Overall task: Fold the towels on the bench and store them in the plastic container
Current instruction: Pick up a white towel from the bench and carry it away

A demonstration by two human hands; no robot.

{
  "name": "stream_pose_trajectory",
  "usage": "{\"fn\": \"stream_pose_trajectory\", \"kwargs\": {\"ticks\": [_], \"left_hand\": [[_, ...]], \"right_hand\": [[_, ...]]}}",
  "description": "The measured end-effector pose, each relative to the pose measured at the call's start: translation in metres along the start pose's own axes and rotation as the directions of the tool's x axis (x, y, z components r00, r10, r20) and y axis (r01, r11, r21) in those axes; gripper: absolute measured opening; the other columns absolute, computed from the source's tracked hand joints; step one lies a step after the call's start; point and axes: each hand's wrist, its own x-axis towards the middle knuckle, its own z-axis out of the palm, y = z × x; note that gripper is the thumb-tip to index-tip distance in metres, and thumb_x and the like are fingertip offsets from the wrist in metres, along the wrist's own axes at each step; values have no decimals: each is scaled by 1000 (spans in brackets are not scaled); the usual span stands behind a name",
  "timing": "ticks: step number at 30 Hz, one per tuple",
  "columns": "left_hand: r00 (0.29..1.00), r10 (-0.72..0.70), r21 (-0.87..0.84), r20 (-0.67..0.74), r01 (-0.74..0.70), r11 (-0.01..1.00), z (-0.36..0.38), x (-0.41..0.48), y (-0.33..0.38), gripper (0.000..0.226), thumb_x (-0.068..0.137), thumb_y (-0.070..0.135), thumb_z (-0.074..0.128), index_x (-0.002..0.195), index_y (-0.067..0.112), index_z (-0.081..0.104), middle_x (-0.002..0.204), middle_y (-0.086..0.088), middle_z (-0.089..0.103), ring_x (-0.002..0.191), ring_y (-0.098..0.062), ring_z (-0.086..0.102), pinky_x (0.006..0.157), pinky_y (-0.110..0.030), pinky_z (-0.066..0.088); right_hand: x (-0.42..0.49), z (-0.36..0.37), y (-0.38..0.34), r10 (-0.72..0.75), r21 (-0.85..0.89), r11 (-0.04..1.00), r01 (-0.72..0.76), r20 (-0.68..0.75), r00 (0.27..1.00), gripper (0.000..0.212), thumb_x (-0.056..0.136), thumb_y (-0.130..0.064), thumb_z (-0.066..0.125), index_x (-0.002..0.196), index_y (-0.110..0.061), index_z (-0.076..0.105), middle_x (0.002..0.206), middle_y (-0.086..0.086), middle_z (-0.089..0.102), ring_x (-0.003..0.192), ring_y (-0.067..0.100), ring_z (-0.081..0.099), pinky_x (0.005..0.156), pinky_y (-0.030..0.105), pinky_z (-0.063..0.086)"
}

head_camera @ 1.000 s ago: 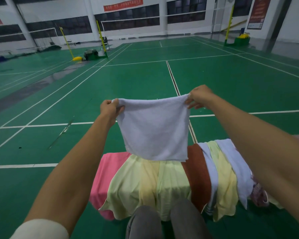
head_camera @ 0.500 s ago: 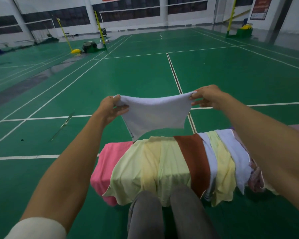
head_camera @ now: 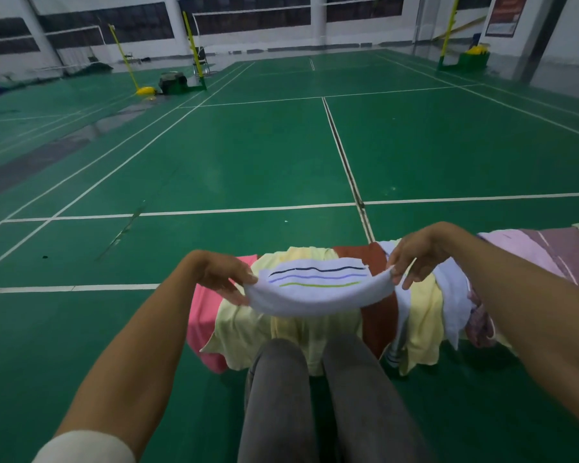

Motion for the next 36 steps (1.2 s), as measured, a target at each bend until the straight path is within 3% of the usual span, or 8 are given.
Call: {"fn": "stream_pose_trajectory", "kwargs": {"ticks": [3, 6, 12, 19, 25, 28, 32, 36], "left_hand": [[926, 212, -85, -313, -250, 965, -5, 9, 9, 21, 97, 18, 68, 107, 3, 58, 115, -21, 68, 96, -32, 73, 93, -49, 59], [851, 226, -47, -475, -281, 959, -10, 13, 14, 22, 96, 23, 71, 103, 6, 59, 106, -16, 70, 98, -37, 73, 91, -53, 59], [980, 75, 130, -185, -51, 990, -9, 10, 15, 21, 97, 26, 69, 103, 6, 66, 88, -5, 76, 82, -24, 74, 68, -33, 60], [930, 129, 152, -345, -80, 985, -30, 38, 18, 26, 94, 29, 73, 100, 5, 63, 101, -12, 74, 82, -27, 75, 77, -41, 62], [904, 143, 150, -404, -88, 985, -34, 62, 17, 21, 97, 26, 70, 87, 9, 60, 93, -9, 72, 76, -27, 73, 80, -44, 60], [864, 167, 145, -475, -111, 983, -37, 76, 15, 22, 97, 25, 69, 86, 9, 59, 94, -11, 72, 75, -28, 73, 72, -40, 59], [814, 189, 140, -550, -133, 981, -42, 92, 11, 21, 98, 25, 68, 90, 7, 59, 90, -14, 71, 67, -26, 73, 62, -35, 57], [763, 183, 140, -620, -122, 983, -48, 106, 8, 22, 99, 23, 66, 91, 5, 57, 89, -20, 69, 66, -30, 72, 54, -33, 56]], "right_hand": [[4, -6, -4, -80, 50, 995, 89, -150, 985, 24, 93, -4, 70, 116, 1, 67, 100, 13, 78, 91, 26, 76, 61, 28, 58], [5, -11, -10, -85, 12, 996, 87, -134, 987, 23, 93, -6, 70, 115, 0, 67, 100, 13, 78, 91, 26, 76, 62, 28, 58], [14, -12, -15, -46, -123, 992, 35, -89, 995, 26, 92, -3, 69, 118, -3, 66, 100, 11, 78, 88, 22, 77, 69, 28, 59], [38, -19, -22, -94, -140, 988, 67, -196, 976, 21, 86, 0, 75, 106, -5, 71, 91, 12, 78, 76, 23, 76, 65, 31, 62], [58, -26, -26, -82, -161, 986, 44, -236, 968, 17, 89, 0, 72, 104, -5, 68, 86, 13, 78, 66, 23, 76, 56, 30, 58], [73, -28, -26, -91, -166, 985, 45, -284, 954, 22, 85, 3, 74, 106, -1, 69, 86, 16, 77, 63, 25, 75, 58, 32, 59], [90, -28, -29, -103, -186, 982, 34, -374, 922, 21, 81, 5, 73, 101, 0, 72, 68, 11, 74, 57, 25, 73, 59, 36, 61], [107, -26, -32, -128, -206, 978, 36, -453, 882, 13, 82, 4, 71, 92, -4, 73, 72, 15, 76, 63, 28, 75, 48, 29, 55]]}}
